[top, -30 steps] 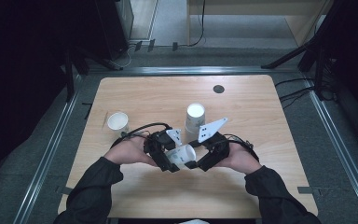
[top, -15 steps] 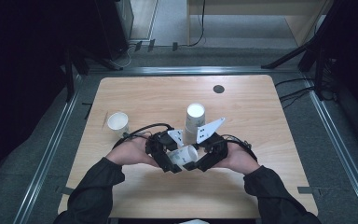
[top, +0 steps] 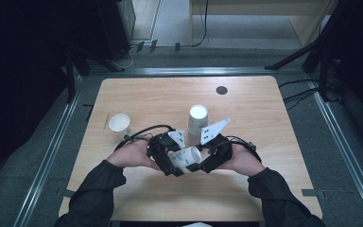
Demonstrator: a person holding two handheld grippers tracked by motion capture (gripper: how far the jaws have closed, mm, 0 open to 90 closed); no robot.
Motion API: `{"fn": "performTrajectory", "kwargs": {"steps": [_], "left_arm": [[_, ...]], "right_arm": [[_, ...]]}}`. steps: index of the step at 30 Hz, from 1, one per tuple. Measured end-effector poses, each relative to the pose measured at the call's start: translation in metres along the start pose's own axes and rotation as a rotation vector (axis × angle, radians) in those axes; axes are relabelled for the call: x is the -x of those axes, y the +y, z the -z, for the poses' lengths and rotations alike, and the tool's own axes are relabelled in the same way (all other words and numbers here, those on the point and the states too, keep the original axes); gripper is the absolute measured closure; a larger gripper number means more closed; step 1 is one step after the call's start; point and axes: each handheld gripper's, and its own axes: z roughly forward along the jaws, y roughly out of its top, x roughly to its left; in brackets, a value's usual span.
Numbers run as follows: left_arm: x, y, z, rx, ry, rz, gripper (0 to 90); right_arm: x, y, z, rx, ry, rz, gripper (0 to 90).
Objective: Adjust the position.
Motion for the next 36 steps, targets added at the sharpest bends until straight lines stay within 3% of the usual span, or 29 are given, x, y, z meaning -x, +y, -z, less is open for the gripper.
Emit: {"fn": "performTrajectory", "kwargs": {"steps": [4,12,23,29,36], "left_arm": [[-0.001,-0.002,0.003,0.036,0.007,0.014,10.1],[-0.004,-0.014,0.013,0.128,0.003,0.047,10.1],[-0.003,-0.034,0.02,0.259,0.016,0.12,8.0],[-0.003,-0.04,0.017,0.329,-0.006,0.151,8.0],[-0.001,-0.038,0.005,0.36,-0.047,0.141,8.0]], "right_arm": [[0.002,-0.001,0.004,0.015,-0.009,0.003,33.9],[0.003,-0.002,0.015,0.044,-0.016,-0.004,33.9],[0.004,-0.002,0.024,0.084,-0.01,-0.009,33.9],[0.003,0.0,0.024,0.092,0.001,0.0,33.9],[0.003,0.0,0.022,0.092,0.012,0.0,33.9]]}}
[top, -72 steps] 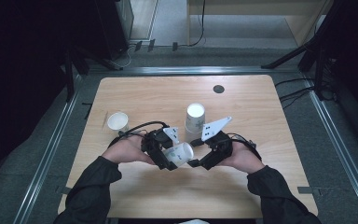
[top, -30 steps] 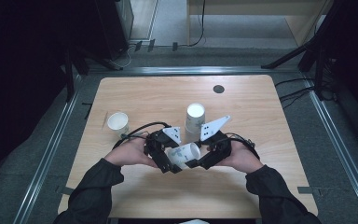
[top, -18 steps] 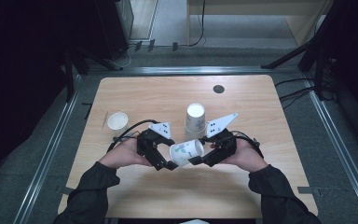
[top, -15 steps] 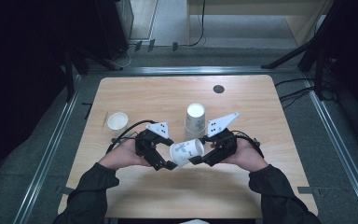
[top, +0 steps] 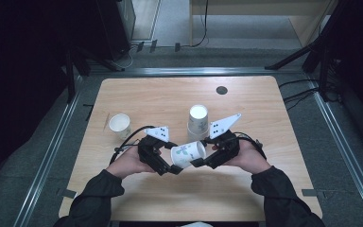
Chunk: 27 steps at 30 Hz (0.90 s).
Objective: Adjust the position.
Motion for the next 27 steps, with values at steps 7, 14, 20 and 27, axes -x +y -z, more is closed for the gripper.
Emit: {"fn": "performTrajectory", "kwargs": {"steps": [7,14,20,27], "left_arm": [[0.0006,0.0009,-0.0049,0.039,-0.021,-0.013,8.5],[0.0018,0.0011,-0.0051,0.063,-0.026,-0.031,13.6],[0.0017,0.0007,-0.0062,0.061,-0.023,-0.041,18.6],[0.0024,0.0007,-0.0048,0.06,-0.021,-0.055,22.7]], "right_arm": [[-0.0004,0.0005,-0.0008,0.01,0.02,-0.006,33.9],[-0.0014,0.001,-0.0011,0.02,0.036,-0.007,33.9],[-0.001,0.0009,-0.0036,0.015,0.046,-0.008,33.9],[-0.002,0.001,-0.0043,0.013,0.05,-0.01,34.3]]}}
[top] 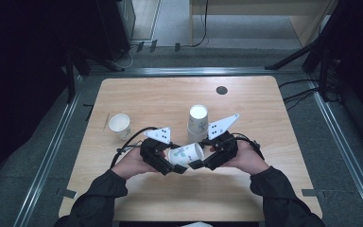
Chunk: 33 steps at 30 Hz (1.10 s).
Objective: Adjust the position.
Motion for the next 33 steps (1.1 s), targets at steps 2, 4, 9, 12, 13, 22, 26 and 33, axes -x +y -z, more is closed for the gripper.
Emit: {"fn": "performTrajectory", "kwargs": {"steps": [2,4,9,12,13,22,26,33], "left_arm": [[0.0,0.0,0.0,-0.005,0.001,-0.003,23.1],[0.0,0.0,0.0,-0.007,-0.002,0.0,23.5],[-0.001,0.0,0.002,-0.012,-0.001,-0.002,23.4],[-0.001,0.0,0.004,-0.019,0.008,-0.003,23.4],[-0.001,0.0,0.005,-0.015,0.005,0.001,23.4],[-0.004,0.005,0.024,-0.003,0.034,0.007,23.4],[-0.003,0.009,0.033,-0.027,0.049,-0.001,23.4],[-0.005,0.015,0.04,-0.098,0.085,0.001,23.4]], "right_arm": [[0.0,0.0,0.0,-0.002,-0.001,0.0,34.3],[0.0,0.0,0.0,-0.002,-0.001,0.0,34.3],[0.0,0.0,-0.001,-0.004,0.002,-0.004,33.6],[0.001,0.0,-0.002,-0.004,0.003,-0.006,31.5],[0.001,0.0,-0.002,-0.008,0.004,-0.006,30.3],[0.003,-0.004,-0.002,-0.033,-0.027,-0.006,26.1],[0.003,-0.005,-0.002,-0.044,-0.035,-0.006,26.1],[0.003,-0.006,-0.002,-0.053,-0.062,0.001,26.1]]}}
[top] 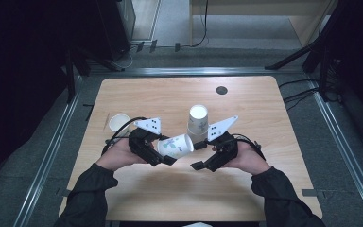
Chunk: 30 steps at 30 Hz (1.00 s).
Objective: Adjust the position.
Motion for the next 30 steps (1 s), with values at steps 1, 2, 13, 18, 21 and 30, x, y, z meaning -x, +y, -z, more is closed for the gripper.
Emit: {"fn": "performTrajectory", "kwargs": {"steps": [1,2,13,18,21,30], "left_arm": [[0.0,0.001,0.0,-0.018,0.006,0.0,23.4],[-0.001,0.001,0.0,-0.03,0.014,-0.007,23.4],[-0.005,0.009,-0.003,-0.166,0.047,-0.036,23.4],[-0.006,0.012,-0.01,-0.227,0.059,-0.049,23.4],[-0.007,0.014,-0.015,-0.26,0.054,-0.05,23.4],[-0.004,0.018,-0.032,-0.367,0.035,-0.056,23.4]], "right_arm": [[0.0,0.0,0.0,0.002,-0.002,-0.001,26.1],[0.001,-0.001,0.0,-0.004,-0.006,-0.003,26.1],[0.002,-0.005,0.001,-0.012,-0.052,-0.003,26.1],[0.002,-0.005,0.001,-0.013,-0.063,0.002,26.1],[0.002,-0.005,0.001,-0.009,-0.065,0.003,26.1],[0.002,-0.006,-0.003,-0.022,-0.07,0.005,26.1]]}}
